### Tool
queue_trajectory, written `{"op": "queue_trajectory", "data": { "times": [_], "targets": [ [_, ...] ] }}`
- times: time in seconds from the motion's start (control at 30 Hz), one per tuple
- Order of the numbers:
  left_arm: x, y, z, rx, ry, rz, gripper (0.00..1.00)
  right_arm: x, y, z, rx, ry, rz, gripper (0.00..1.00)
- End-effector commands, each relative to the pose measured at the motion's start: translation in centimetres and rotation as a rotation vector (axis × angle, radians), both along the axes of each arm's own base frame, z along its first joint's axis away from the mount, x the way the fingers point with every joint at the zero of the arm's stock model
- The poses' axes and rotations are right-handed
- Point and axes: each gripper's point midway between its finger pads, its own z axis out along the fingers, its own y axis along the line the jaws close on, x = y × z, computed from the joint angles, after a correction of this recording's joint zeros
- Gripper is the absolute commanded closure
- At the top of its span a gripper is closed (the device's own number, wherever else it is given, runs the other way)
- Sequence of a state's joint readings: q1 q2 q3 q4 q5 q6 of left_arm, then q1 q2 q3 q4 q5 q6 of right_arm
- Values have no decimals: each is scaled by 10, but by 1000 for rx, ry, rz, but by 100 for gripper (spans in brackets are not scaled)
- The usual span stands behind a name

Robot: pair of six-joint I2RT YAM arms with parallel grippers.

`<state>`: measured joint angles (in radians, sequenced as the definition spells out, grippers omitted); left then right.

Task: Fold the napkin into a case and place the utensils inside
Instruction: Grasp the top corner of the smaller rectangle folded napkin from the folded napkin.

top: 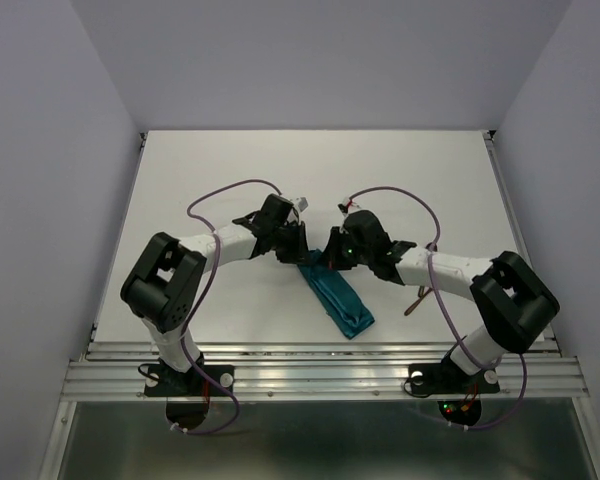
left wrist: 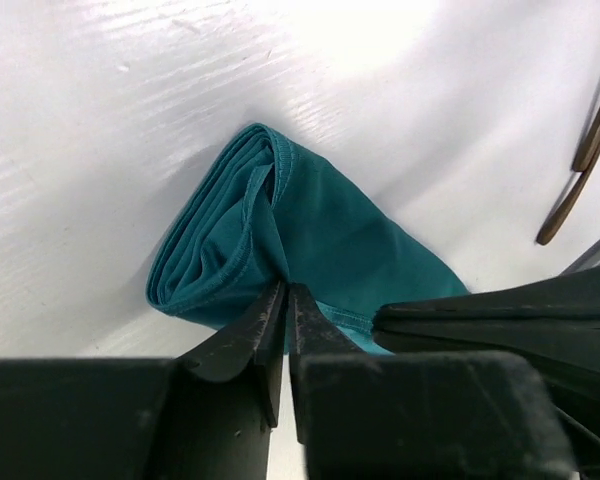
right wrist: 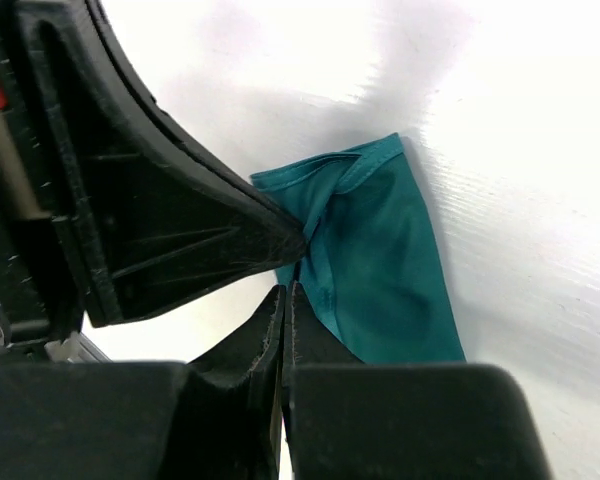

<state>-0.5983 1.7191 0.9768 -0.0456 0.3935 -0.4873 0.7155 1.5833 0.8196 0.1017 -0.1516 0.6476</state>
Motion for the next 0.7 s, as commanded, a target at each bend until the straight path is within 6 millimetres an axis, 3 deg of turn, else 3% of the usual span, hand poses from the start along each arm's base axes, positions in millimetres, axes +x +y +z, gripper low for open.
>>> {"op": "queue_trajectory", "data": {
  "times": [0.0,0.3,0.4,0.5,0.6,0.63,0.67],
  "targets": [
    [12,-10,29,-47,-61,-37,81,-1,-21,0,-83,-35,-54,99],
    [10,-13,51,-66,-83,-74,43,-20,-37,-18,-156,25,-33,99],
    [12,-11,58,-62,-98,-72,42,-19,-38,-18,-157,21,-32,99],
    [15,-6,64,-54,-112,-52,46,-15,-33,-15,-149,16,-31,99],
    [18,4,66,-58,-107,-17,70,-12,-27,-16,-138,20,-22,99],
    [19,8,63,-62,-93,-2,87,-8,-22,-12,-122,11,-22,99],
    [18,9,64,-68,-92,2,93,-7,-20,-15,-122,17,-19,99]
  ]
}}
